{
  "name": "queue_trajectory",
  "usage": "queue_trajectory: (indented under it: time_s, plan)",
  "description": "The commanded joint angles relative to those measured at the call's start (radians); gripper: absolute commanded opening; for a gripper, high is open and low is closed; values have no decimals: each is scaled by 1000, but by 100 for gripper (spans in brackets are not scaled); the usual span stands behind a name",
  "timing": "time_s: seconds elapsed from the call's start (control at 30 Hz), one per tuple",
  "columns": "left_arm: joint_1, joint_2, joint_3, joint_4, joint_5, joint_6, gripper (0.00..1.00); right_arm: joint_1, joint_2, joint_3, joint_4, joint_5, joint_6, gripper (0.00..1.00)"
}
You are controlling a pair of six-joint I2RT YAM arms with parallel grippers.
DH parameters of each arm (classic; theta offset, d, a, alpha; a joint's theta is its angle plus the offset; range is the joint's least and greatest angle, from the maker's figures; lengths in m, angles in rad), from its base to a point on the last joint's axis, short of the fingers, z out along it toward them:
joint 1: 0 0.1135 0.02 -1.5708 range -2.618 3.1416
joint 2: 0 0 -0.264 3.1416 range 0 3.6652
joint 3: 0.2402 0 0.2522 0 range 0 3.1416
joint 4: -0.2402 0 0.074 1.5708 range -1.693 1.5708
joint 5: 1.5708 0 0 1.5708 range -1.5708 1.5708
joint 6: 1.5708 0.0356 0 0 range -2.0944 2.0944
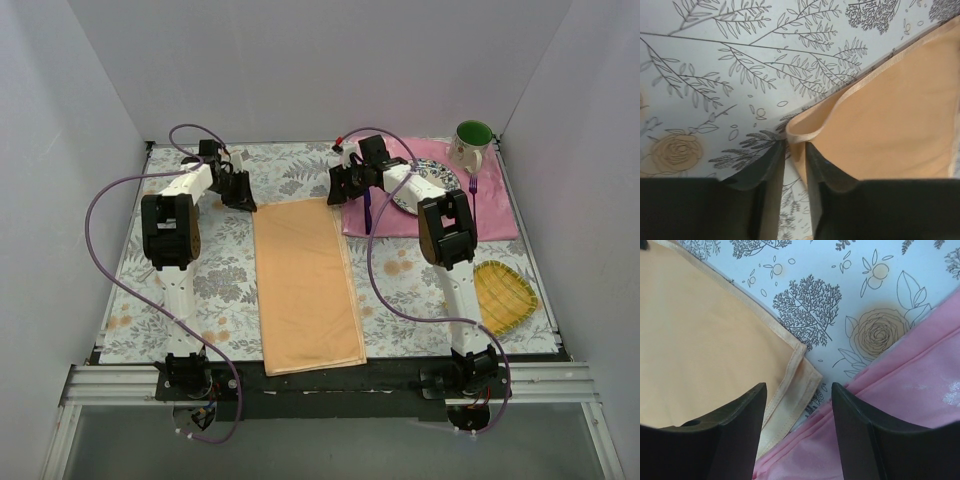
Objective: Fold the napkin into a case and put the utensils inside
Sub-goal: Smooth out the rectangle-folded napkin at the center of the board.
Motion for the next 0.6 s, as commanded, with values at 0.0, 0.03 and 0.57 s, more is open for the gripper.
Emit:
queue_trajectory:
  time_s: [0.0, 0.03, 0.57]
  plan:
    - [10, 6, 39, -29, -29, 36, 32, 10, 31, 52, 31, -11, 5, 62]
    - [10, 5, 39, -32, -25, 38, 37, 13, 38, 54, 34, -10, 9, 62]
    - [10, -3, 42, 16, -25, -16, 55, 21, 84, 72, 60, -54, 36, 29]
